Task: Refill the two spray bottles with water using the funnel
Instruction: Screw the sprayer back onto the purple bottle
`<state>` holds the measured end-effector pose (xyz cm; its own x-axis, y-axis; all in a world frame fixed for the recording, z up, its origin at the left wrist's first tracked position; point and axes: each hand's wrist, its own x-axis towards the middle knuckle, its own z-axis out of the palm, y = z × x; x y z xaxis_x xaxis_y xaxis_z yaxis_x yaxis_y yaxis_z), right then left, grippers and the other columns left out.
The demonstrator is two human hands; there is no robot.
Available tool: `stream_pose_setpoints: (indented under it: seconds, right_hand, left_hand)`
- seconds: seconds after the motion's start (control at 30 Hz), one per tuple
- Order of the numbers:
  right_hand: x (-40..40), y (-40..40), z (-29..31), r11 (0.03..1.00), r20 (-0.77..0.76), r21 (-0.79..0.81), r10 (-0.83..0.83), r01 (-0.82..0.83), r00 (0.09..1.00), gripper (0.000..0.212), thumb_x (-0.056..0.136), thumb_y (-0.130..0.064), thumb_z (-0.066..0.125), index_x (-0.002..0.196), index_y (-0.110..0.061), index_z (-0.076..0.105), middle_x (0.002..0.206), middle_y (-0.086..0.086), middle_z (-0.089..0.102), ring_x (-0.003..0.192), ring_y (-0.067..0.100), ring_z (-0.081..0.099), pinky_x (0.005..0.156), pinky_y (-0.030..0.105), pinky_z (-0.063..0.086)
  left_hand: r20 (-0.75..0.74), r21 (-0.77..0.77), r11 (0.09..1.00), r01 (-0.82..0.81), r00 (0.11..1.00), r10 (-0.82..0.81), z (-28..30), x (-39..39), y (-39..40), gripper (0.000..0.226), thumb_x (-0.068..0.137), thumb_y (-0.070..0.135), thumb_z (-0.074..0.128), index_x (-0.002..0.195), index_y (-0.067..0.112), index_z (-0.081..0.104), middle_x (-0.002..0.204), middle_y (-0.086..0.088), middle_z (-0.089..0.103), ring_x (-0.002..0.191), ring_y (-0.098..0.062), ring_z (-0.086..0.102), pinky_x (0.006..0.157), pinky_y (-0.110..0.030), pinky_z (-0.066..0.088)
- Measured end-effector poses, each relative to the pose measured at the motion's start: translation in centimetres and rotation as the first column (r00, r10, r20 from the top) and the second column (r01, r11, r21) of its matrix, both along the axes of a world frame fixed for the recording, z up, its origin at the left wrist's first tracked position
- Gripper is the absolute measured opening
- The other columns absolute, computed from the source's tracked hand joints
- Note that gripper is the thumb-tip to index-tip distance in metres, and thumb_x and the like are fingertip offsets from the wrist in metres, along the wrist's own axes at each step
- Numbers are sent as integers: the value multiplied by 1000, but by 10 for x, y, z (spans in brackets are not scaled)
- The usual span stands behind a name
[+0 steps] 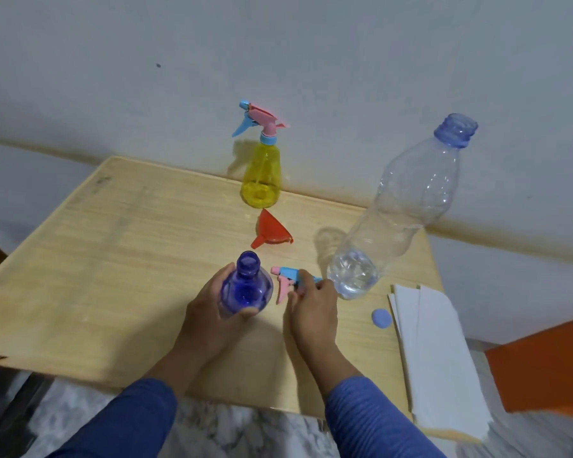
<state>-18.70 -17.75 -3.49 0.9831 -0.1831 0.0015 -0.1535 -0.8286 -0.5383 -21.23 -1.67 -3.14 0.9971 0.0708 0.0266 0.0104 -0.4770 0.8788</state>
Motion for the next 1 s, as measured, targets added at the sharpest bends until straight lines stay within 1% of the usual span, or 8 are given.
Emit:
stream_pose_setpoints:
  seconds: [0.1, 0.23, 0.37, 0.47, 0.57, 0.7, 0.87, 1.0]
  right_hand:
    - [5, -1, 4, 998, -34, 48, -26, 28, 999, 31, 90, -16, 47, 121, -17, 51, 104, 17, 54, 94, 29, 51, 67, 28, 33]
    - [15, 6, 38, 948, 93, 307, -120, 86, 988, 37, 90, -19, 54, 128, -18, 53, 107, 14, 62, 93, 25, 59, 75, 24, 39]
    - [22, 21, 102, 791, 226, 612, -185, 9, 956, 50, 85, -11, 59, 129, -31, 48, 87, -13, 55, 70, -7, 55, 64, 12, 43]
    - [22, 34, 144, 668, 326, 732, -169, -135, 930, 64, 81, -4, 61, 132, -37, 40, 92, -8, 51, 66, -18, 50, 62, 10, 45]
    - [22, 46, 168, 580, 444, 762, -146, -287, 884, 78, 80, 1, 64, 136, -40, 31, 100, -10, 49, 73, -14, 49, 68, 14, 48]
    - [22, 56, 170, 596, 548, 702, -102, -390, 830, 86, 81, 0, 66, 138, -46, 22, 127, -26, 37, 90, -5, 46, 81, 23, 54]
    - [24, 62, 161, 609, 581, 663, -51, -435, 812, 83, 83, 3, 64, 138, -42, 22, 124, -39, 32, 93, -15, 47, 76, 9, 47]
    - [24, 66, 139, 621, 567, 656, -30, -429, 823, 77, 82, 6, 64, 137, -38, 31, 116, -45, 41, 101, -9, 51, 84, 16, 50]
  left_hand:
    - [-12, 37, 999, -10, 1000, 11, -5, 1, 1, 81, 71, 30, 80, 139, 19, 38, 128, 9, 49, 110, -7, 47, 79, -6, 34]
    - [-26, 2, 1000, -9, 1000, 9, -14, 4, 4, 80, 69, 28, 81, 138, 23, 41, 130, 5, 54, 110, -9, 52, 82, -10, 39]
    - [-45, -80, 996, -40, 998, 36, -18, 2, 6, 84, 60, 39, 76, 136, 27, 44, 129, 9, 56, 115, -9, 55, 98, -25, 45]
    - [-51, -88, 996, -20, 999, 16, -18, 1, 6, 84, 61, 40, 76, 137, 27, 43, 131, 9, 55, 117, -9, 54, 101, -30, 45]
    - [-44, -92, 996, -7, 999, 3, -17, 1, 6, 83, 64, 34, 80, 138, 26, 42, 130, 9, 54, 116, -9, 53, 101, -29, 45]
    - [-29, -99, 995, 4, 1000, -7, -21, 3, 7, 81, 69, 27, 81, 139, 27, 40, 131, 14, 51, 117, -7, 51, 100, -25, 43]
    - [-20, -137, 991, -2, 1000, -1, -21, 3, 6, 82, 62, 35, 76, 137, 29, 42, 128, 17, 52, 115, -3, 52, 98, -19, 41]
    - [-9, -153, 988, -8, 1000, 6, -22, 2, 6, 80, 60, 35, 73, 134, 34, 43, 121, 24, 51, 112, -1, 53, 91, -7, 37]
